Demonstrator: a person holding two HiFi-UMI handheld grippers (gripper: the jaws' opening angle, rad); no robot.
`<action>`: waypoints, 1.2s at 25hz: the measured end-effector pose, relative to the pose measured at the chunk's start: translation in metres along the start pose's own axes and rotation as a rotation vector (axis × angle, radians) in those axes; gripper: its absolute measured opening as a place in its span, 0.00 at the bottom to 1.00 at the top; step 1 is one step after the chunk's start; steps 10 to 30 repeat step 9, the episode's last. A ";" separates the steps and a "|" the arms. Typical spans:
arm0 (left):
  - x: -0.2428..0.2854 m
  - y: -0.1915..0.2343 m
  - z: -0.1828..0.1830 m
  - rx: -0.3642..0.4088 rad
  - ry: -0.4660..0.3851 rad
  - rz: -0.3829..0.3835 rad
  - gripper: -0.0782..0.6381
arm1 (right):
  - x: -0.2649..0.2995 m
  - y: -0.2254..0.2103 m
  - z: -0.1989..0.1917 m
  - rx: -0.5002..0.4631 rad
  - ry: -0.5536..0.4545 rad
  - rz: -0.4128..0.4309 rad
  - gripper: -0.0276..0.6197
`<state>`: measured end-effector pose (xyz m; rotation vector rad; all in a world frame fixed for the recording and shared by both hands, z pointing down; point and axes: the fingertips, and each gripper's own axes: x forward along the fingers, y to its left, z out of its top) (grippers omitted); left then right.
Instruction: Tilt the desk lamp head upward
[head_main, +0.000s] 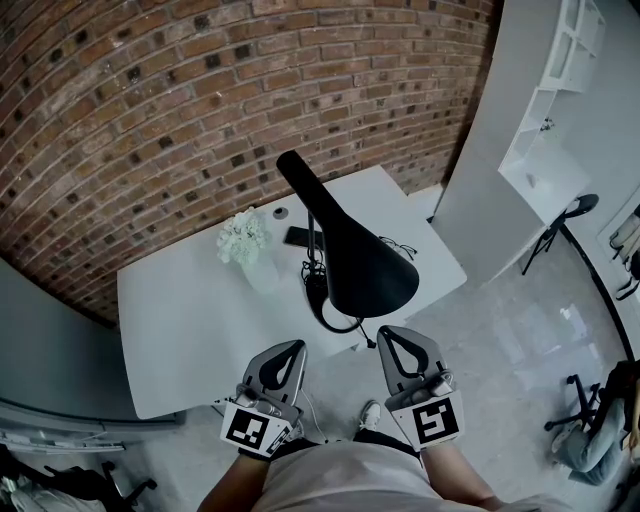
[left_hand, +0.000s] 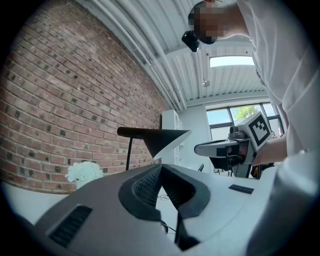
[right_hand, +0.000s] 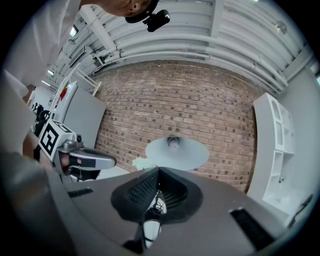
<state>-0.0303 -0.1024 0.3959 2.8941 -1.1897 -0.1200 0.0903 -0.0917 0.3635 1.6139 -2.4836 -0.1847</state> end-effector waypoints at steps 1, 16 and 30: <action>0.001 -0.001 0.000 -0.001 0.000 -0.001 0.12 | 0.000 0.000 0.000 -0.003 0.002 0.002 0.07; 0.004 -0.003 -0.004 -0.009 -0.001 0.005 0.11 | 0.000 -0.002 -0.005 -0.010 0.007 0.013 0.07; 0.004 -0.003 -0.004 -0.009 -0.001 0.005 0.11 | 0.000 -0.002 -0.005 -0.010 0.007 0.013 0.07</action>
